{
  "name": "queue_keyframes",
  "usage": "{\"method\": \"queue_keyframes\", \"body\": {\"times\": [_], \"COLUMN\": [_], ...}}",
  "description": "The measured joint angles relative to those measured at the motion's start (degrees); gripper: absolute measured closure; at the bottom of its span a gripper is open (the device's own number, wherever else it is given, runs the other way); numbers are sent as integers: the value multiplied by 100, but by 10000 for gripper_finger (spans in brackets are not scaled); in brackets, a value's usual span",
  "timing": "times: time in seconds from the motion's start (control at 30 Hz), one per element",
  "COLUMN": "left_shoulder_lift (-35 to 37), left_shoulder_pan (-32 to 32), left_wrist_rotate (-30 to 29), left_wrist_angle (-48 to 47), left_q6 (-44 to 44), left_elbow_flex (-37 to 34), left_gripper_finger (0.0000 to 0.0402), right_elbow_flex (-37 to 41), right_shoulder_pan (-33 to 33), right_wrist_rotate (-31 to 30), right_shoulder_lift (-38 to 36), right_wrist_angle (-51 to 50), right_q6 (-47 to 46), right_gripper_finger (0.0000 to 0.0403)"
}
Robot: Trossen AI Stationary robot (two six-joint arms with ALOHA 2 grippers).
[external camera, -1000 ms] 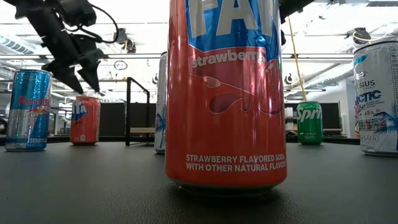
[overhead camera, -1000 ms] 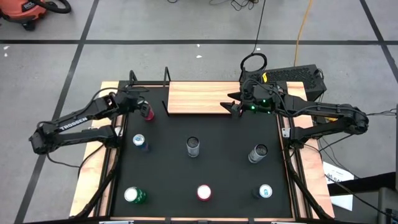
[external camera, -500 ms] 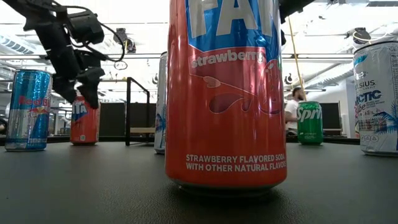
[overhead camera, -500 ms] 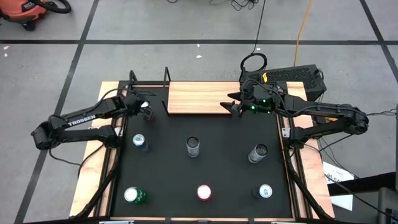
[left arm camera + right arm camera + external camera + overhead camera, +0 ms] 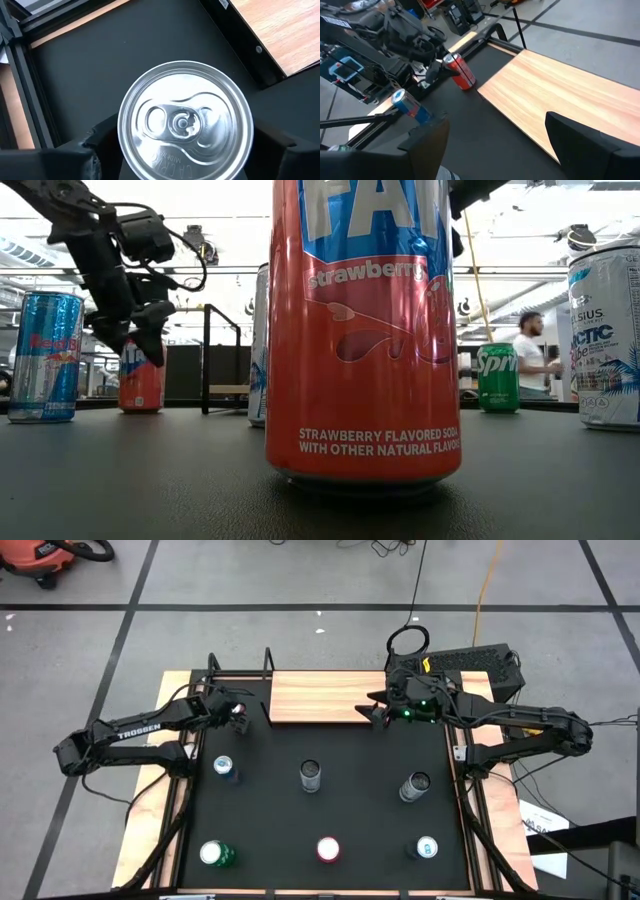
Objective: Place canned beverage on shelf
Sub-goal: Put the top red soda can on the shelf
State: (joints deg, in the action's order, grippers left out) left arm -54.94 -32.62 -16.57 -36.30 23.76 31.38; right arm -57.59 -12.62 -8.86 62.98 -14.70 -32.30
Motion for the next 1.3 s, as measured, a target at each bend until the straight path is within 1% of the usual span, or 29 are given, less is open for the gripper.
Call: {"method": "queue_keyframes", "body": {"times": [0.1, 0.23, 0.43, 0.53, 0.63, 0.73, 0.83, 1.03, 1.13, 1.3], "left_shoulder_lift": [30, 90, 107, 108, 108, 101, 81, -66, -387, -1200], "left_shoulder_pan": [-3, 4, 0, 2, 0, 0, 0, 133, 219, 267], "left_wrist_rotate": [57, 224, 154, 109, -78, -228, -233, -42, -8, -5], "left_wrist_angle": [-113, -955, -1993, -2168, -2301, -2219, -2007, -971, -676, -419], "left_q6": [230, 290, 197, 77, -49, -60, -72, -540, -747, -804], "left_elbow_flex": [35, 424, 1431, 2008, 2544, 3049, 3404, 3780, 3959, 4418], "left_gripper_finger": [116, 118, 119, 119, 120, 120, 120, 120, 120, 121], "right_elbow_flex": [1, 1, 1, 1, 1, 1, 1, 1, 1, 1], "right_shoulder_pan": [0, 0, 0, 0, 0, 0, 29, 81, 79, 79], "right_wrist_rotate": [0, 7, 8, 9, 13, 15, 17, 17, 17, 15], "right_shoulder_lift": [0, -2, -2, -2, -2, -2, -2, -2, -2, -2], "right_wrist_angle": [-144, -152, -149, -146, -148, -148, -146, -146, -147, -149], "right_q6": [-6, -131, -152, -155, -157, -157, -157, -143, -119, 2], "right_gripper_finger": [92, 95, 95, 95, 95, 95, 95, 95, 95, 95]}}
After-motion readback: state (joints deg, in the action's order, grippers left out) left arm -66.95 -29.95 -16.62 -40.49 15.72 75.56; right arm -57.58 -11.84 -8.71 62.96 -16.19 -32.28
